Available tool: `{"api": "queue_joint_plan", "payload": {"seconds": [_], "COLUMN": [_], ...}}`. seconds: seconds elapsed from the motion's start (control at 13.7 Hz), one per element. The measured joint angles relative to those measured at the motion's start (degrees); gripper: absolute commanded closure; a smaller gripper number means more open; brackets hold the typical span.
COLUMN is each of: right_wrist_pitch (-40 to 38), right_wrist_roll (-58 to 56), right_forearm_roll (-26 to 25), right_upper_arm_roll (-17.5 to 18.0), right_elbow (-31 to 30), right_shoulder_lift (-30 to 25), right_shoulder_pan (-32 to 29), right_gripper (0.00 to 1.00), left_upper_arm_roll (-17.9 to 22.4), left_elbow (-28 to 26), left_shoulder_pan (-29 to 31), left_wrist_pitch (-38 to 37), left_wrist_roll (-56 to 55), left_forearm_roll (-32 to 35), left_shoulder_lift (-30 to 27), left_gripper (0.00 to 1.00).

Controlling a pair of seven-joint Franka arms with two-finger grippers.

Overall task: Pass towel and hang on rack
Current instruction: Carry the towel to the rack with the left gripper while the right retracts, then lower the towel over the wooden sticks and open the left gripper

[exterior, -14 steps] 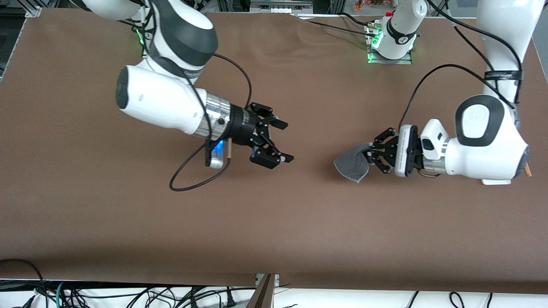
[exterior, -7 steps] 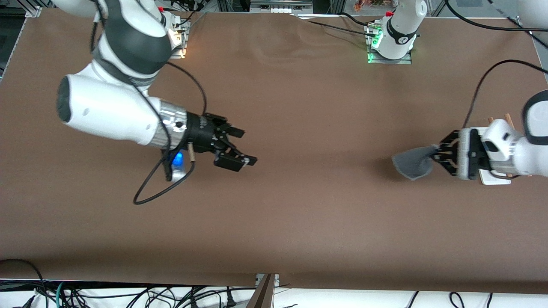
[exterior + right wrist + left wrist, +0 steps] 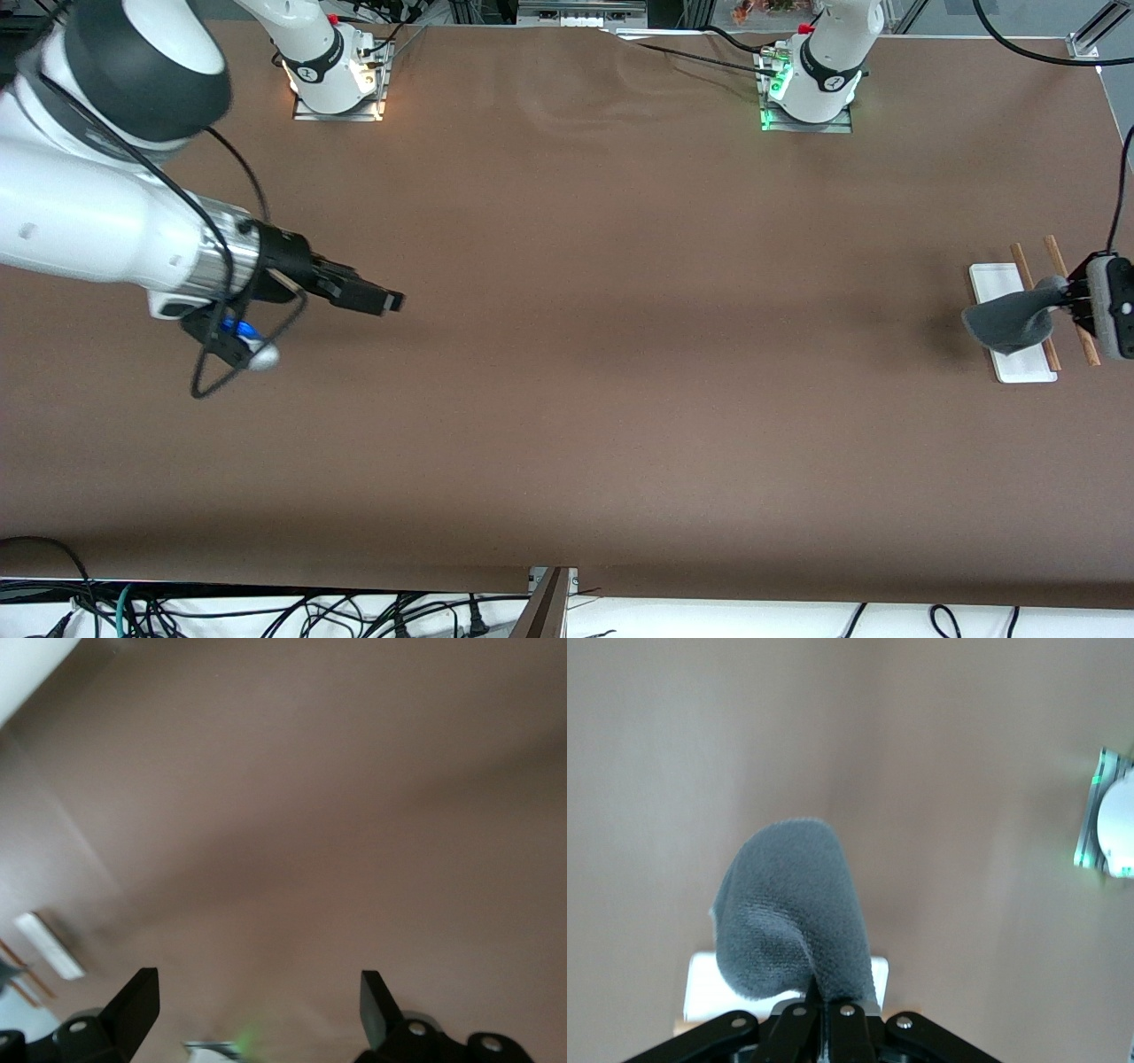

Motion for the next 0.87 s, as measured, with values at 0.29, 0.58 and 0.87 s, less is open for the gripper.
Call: {"api": "queue_joint_plan", "payload": {"seconds": [0.29, 0.58, 0.87], "right_wrist_pitch": [-3.4, -0.6, 0.8], "right_wrist_roll": [-21.7, -30.4, -32.2], "right_forearm_roll": [-8.1, -14.2, -16.2], "right_upper_arm_roll": [-7.2, -10.1, -13.4], "right_elbow": [-9.5, -22.4, -25.7], "right_shoulder_lift": [-9.6, -20.4, -23.2], "right_shoulder_pan": [-0.2, -0.1, 2.8], "right_gripper": [0.0, 0.0, 0.0], "left_upper_arm_roll": [0.0, 0.0, 0.0], "left_elbow": [0.0, 0.0, 0.0], "left_shoulder_pan": [6.4, 9.1, 13.1], "left_wrist_pitch": [4.7, 8.1, 11.0], "left_wrist_roll": [5.6, 6.8, 8.5], "left_forearm_roll": [2.2, 3.3, 3.8], "left_shoulder_lift": [2.5, 4.1, 6.5], "left_gripper": [1.0, 1.0, 1.0]}}
